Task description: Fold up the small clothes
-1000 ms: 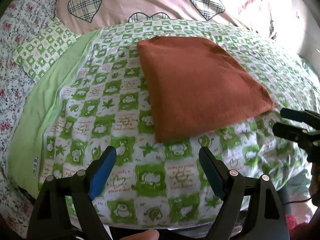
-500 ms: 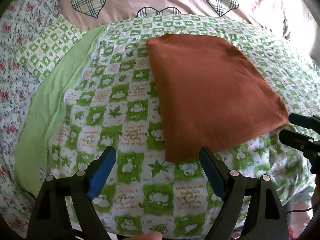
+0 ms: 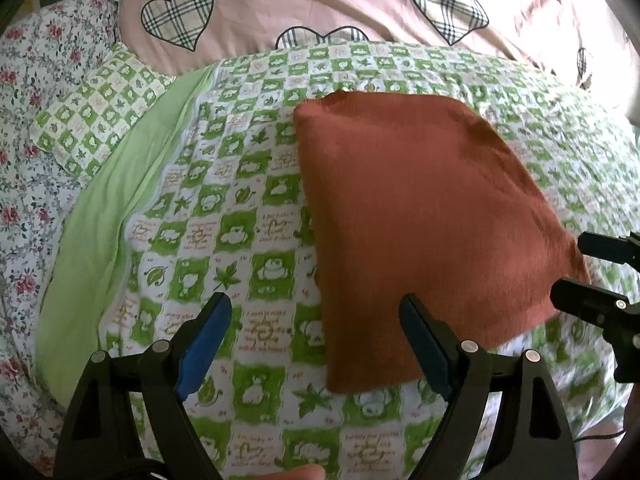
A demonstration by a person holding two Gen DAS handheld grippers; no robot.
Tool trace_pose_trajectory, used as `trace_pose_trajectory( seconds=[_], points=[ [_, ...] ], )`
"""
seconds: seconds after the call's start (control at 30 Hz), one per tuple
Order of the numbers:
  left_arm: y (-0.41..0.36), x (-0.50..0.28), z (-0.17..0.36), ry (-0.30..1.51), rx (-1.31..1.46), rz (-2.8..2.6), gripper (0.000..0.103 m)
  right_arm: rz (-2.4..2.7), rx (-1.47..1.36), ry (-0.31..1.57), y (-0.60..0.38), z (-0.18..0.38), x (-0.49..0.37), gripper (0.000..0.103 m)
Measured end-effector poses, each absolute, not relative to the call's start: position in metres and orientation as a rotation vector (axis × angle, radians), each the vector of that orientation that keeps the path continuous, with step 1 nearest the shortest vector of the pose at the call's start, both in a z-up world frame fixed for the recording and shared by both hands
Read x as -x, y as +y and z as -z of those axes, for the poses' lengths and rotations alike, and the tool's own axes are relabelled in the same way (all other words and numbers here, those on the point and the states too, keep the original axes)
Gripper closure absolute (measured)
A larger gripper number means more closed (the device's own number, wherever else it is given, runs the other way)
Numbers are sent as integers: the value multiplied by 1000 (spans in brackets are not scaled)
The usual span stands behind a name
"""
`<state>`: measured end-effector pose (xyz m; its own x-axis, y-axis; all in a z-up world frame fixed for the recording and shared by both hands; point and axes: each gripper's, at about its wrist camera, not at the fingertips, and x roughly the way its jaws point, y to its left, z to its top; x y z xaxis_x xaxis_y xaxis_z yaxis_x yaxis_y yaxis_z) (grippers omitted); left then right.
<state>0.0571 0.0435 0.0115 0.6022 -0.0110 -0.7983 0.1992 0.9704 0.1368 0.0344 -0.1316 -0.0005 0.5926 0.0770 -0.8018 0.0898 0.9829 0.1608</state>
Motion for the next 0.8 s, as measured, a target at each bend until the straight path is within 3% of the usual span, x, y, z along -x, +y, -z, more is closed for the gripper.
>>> trace_pose_trajectory(
  seconds=[0.8],
  points=[
    [39,-82,-8,949,-161,139,16,-2,-212,936,-143,-1,-65,17]
  ],
)
